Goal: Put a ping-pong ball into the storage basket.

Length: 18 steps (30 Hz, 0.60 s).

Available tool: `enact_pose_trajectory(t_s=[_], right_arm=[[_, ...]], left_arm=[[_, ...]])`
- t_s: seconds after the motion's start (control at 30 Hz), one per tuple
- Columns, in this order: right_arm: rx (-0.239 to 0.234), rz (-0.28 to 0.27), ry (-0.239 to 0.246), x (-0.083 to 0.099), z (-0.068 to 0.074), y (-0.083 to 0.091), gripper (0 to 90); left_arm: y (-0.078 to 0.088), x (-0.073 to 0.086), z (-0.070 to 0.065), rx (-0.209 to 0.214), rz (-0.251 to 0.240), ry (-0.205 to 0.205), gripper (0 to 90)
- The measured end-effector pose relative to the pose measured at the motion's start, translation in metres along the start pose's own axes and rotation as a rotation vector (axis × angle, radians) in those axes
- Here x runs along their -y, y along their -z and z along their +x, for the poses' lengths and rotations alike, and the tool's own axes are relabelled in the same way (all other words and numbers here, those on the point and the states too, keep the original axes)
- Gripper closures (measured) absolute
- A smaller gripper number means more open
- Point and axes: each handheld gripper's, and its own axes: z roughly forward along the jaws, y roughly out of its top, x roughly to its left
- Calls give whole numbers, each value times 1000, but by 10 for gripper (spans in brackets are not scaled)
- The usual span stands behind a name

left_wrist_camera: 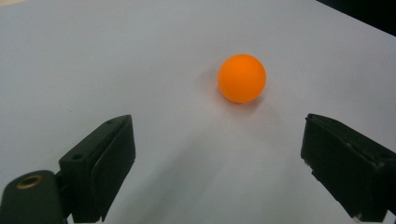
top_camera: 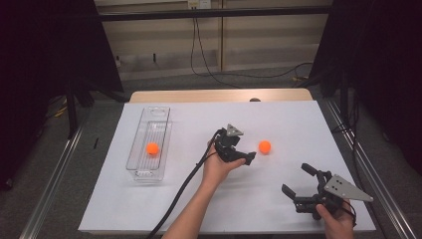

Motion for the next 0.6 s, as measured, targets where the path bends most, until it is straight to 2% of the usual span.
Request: enact_pose_trajectory(t_s=[0.27, 0.6], right_arm=[[0, -3, -1, 0, 0, 0, 13], [-2, -2, 1, 0, 0, 0, 13]], left_arm=[[-5, -1, -2, -7, 8, -16, 102], [-9, -1, -3, -12, 10, -16, 101]])
